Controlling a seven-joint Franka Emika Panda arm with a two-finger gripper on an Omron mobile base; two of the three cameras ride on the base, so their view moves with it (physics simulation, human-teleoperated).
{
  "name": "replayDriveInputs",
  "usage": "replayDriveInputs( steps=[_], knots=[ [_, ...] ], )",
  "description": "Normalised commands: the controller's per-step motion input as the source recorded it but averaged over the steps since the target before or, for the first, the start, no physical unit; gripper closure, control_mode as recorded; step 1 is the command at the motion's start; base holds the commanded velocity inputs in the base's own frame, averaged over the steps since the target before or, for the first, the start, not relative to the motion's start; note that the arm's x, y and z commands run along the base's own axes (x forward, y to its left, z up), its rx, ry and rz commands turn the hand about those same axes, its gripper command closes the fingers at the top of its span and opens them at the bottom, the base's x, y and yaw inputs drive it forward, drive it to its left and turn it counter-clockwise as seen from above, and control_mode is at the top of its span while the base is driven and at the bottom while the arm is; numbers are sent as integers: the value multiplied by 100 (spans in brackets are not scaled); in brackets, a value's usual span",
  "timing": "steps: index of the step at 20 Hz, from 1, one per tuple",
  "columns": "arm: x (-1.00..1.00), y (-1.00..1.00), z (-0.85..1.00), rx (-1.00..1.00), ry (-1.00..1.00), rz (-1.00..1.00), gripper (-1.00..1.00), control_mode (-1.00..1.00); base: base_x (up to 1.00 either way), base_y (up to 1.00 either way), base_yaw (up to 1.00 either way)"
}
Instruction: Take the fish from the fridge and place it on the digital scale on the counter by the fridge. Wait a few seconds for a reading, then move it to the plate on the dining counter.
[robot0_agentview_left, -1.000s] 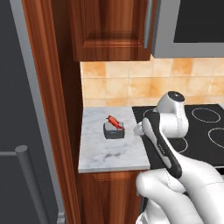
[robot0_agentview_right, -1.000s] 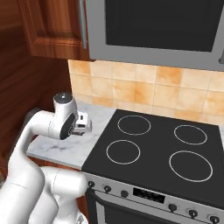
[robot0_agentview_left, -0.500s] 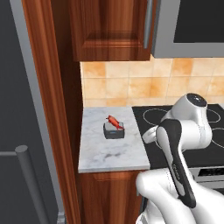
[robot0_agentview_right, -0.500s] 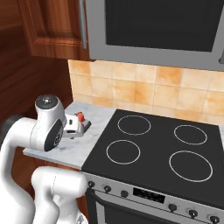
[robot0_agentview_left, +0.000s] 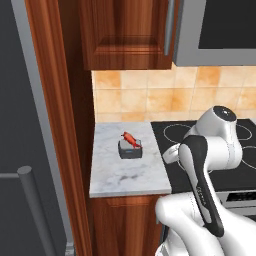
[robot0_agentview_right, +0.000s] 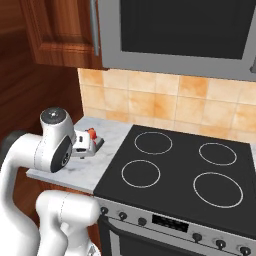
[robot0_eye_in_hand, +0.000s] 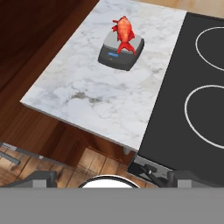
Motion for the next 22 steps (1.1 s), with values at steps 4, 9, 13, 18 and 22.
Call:
replayDriveInputs(
  steps=[4,9,13,18,22],
  knots=[
    [0,0,0,0,0,0,-100,-100,0,0,0],
    [0,0,0,0,0,0,-100,-100,0,0,0],
    [0,0,0,0,0,0,-100,-100,0,0,0],
    [0,0,0,0,0,0,-100,-100,0,0,0],
    [0,0,0,0,0,0,-100,-100,0,0,0]
  ],
)
